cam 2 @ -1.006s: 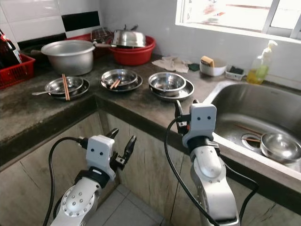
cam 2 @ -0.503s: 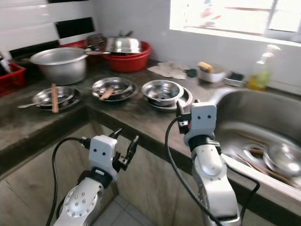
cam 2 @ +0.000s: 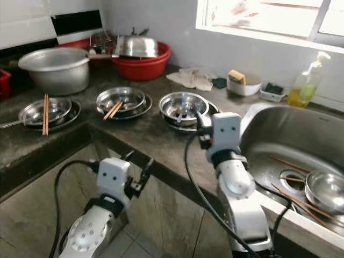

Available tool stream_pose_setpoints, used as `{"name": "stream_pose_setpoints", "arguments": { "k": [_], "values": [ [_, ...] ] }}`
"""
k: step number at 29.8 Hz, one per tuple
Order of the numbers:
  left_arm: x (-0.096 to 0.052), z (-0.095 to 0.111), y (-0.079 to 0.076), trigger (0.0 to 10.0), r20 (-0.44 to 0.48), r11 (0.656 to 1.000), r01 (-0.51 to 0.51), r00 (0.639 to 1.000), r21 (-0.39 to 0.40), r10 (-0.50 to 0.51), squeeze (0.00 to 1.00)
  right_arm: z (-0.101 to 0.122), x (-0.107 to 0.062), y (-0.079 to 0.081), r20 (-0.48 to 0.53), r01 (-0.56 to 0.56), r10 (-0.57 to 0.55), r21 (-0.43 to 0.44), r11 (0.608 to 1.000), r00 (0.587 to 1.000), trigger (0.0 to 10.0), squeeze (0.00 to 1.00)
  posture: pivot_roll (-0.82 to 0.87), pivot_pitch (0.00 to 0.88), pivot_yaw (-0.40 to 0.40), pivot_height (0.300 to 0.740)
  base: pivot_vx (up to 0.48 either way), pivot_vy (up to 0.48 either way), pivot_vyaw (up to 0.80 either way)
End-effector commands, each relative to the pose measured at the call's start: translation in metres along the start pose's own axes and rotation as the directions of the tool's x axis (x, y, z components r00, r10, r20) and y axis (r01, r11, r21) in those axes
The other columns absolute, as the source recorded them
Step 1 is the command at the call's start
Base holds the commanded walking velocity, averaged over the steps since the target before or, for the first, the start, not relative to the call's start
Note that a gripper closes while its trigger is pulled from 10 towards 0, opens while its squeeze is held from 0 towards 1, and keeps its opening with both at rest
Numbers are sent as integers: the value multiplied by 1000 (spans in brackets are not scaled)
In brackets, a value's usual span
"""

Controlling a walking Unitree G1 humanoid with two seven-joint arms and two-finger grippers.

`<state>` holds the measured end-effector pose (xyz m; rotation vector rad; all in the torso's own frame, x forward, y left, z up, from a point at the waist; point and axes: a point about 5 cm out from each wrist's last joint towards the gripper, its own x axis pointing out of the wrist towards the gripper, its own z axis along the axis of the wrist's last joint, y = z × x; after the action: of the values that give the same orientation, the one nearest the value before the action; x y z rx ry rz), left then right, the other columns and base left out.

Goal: Kitchen organization

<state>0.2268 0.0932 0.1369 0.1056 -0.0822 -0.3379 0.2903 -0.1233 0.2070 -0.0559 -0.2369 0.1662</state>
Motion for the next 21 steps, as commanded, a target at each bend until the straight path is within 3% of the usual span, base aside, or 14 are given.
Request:
{"name": "stream_pose_setpoints", "arguments": {
  "k": [1,5,16,21],
  "values": [
    [-2,0,-3,10000,-6,1000,10,1000,-5,-10,0,-1,3,-1,2,-9,9,0,1000,1000,10000,0,45,34,-62,740,0,0,0],
    [-9,-8,-10,10000,-41,998,58,997,-19,-59,0,-7,14,-1,-25,-26,26,-22,999,999,10000,0,46,55,-67,740,0,0,0],
    [-18,1,-22,10000,-17,992,111,994,-67,-112,0,-11,48,12,-32,-94,94,3,996,995,10000,0,62,93,-88,740,0,0,0],
    [-21,2,-24,10000,-18,990,119,993,-69,-121,0,-11,51,16,-24,-117,117,5,993,993,10000,0,66,99,-93,740,0,0,0]
  ]
}}
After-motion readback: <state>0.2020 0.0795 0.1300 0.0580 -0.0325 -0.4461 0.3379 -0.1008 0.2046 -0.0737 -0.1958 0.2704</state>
